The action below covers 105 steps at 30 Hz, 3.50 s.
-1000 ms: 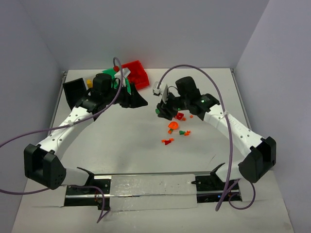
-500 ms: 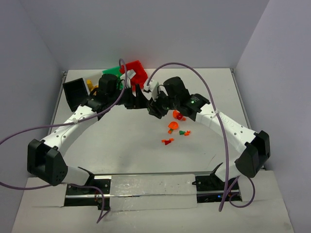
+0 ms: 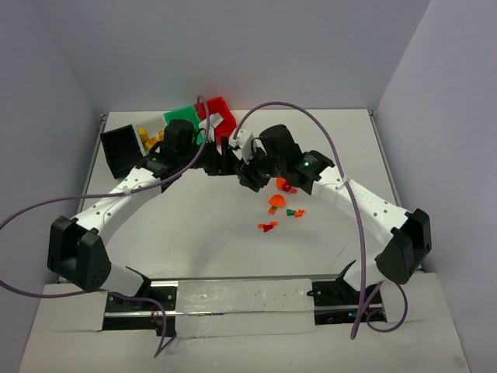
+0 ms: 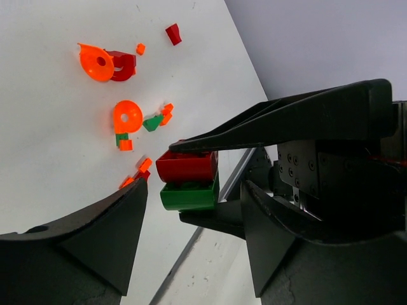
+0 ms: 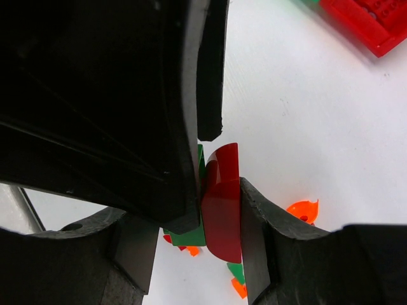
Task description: Sort the legos into containers by color
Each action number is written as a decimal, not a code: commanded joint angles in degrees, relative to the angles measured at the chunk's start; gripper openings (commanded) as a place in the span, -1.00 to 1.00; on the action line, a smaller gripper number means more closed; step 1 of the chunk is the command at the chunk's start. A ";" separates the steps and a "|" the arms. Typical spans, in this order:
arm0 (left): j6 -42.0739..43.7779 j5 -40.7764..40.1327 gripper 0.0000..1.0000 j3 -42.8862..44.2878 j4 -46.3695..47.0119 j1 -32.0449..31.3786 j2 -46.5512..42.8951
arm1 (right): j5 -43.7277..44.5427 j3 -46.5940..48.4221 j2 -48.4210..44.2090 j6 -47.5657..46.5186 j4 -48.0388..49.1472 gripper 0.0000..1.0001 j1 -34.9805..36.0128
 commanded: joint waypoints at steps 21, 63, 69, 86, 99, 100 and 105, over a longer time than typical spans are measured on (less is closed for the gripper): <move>1.79 16.20 -1.00 -0.35 0.00 -1.12 3.94 | 7.29 2.91 -1.88 1.70 6.24 0.62 0.96; 32.31 31.59 -1.00 2.68 -8.88 1.70 -3.01 | -51.93 3.76 3.67 11.17 -5.76 0.42 -14.59; 31.57 31.19 -1.00 2.14 -7.86 1.70 -3.22 | -52.49 2.92 2.84 10.47 -5.53 -0.05 -14.39; 33.34 30.04 0.25 1.33 -11.82 1.52 -2.48 | -52.34 1.77 1.34 14.25 -1.40 -1.00 -14.07; 31.66 30.97 -1.00 -6.02 -6.08 6.56 -5.99 | -50.32 1.59 -0.26 13.02 -2.15 -1.00 -17.43; 33.20 30.70 -1.00 -6.86 -7.27 7.33 -5.93 | -50.06 2.46 -0.36 13.02 -2.09 -1.00 -19.01; 46.36 26.93 -1.00 -8.68 -16.86 12.66 -3.16 | -49.27 6.42 -0.73 15.75 0.45 -1.00 -24.95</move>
